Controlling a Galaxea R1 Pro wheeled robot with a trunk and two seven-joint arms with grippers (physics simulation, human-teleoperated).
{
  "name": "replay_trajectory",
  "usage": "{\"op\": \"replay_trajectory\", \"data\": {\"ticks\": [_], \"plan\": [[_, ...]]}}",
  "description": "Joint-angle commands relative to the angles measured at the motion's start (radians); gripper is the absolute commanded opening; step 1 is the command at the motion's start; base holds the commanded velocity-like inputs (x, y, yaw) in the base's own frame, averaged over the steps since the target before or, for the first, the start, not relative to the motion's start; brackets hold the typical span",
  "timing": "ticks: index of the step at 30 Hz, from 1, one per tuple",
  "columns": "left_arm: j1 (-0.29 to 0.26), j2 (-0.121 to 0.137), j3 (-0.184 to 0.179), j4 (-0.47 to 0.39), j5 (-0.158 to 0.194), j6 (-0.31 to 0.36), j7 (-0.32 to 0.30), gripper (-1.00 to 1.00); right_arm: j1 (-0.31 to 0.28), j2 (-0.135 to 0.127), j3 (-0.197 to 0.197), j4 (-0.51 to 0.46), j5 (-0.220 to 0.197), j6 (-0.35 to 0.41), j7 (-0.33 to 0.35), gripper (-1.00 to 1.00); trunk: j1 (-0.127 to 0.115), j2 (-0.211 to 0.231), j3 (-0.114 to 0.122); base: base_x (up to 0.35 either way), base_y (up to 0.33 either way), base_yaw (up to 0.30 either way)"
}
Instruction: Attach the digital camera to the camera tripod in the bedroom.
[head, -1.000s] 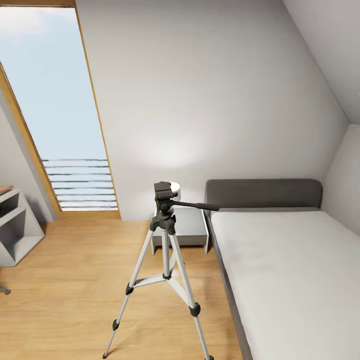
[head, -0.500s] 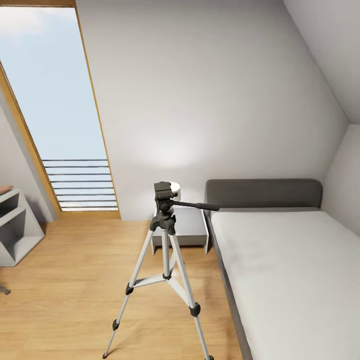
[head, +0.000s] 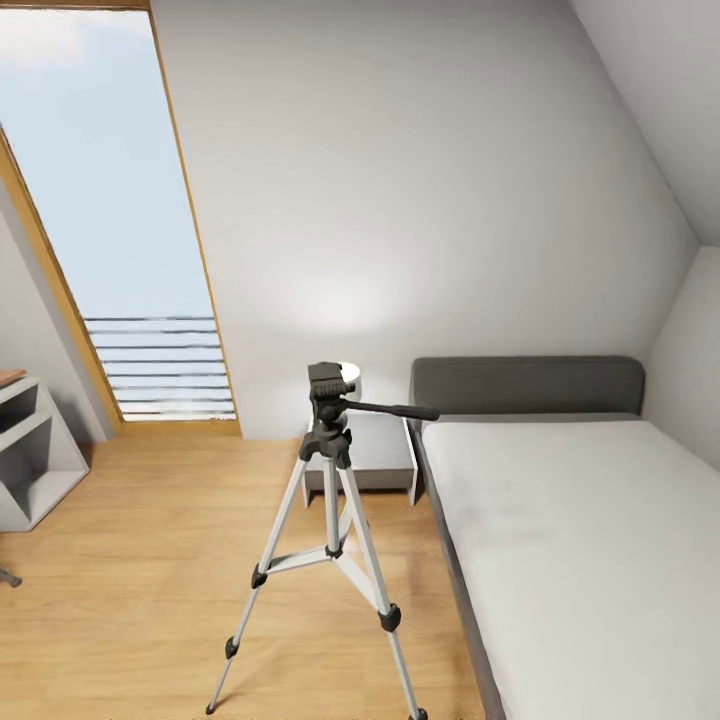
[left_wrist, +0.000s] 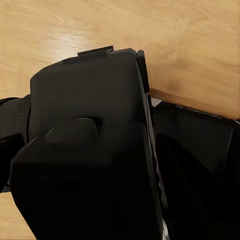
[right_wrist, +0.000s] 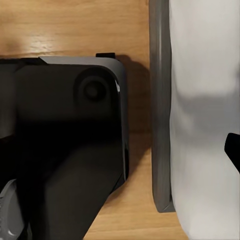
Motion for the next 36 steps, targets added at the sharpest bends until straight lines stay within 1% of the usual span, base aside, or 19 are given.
{"op": "replay_trajectory", "data": {"ticks": [1,36], "plan": [[-0.001,0.0,-0.008,0.001,0.009,-0.002,-0.005,-1.0,-0.001,-0.001,-0.009,0.003,0.01,-0.006,0.002,1.0,0.001,-0.002,-0.004,0.0,0.0,0.0],[-0.001,0.002,-0.008,0.001,0.009,-0.002,-0.003,-1.0,-0.001,0.0,-0.009,0.003,0.011,-0.009,0.001,1.0,0.001,-0.002,-0.059,0.0,0.0,0.0]]}}
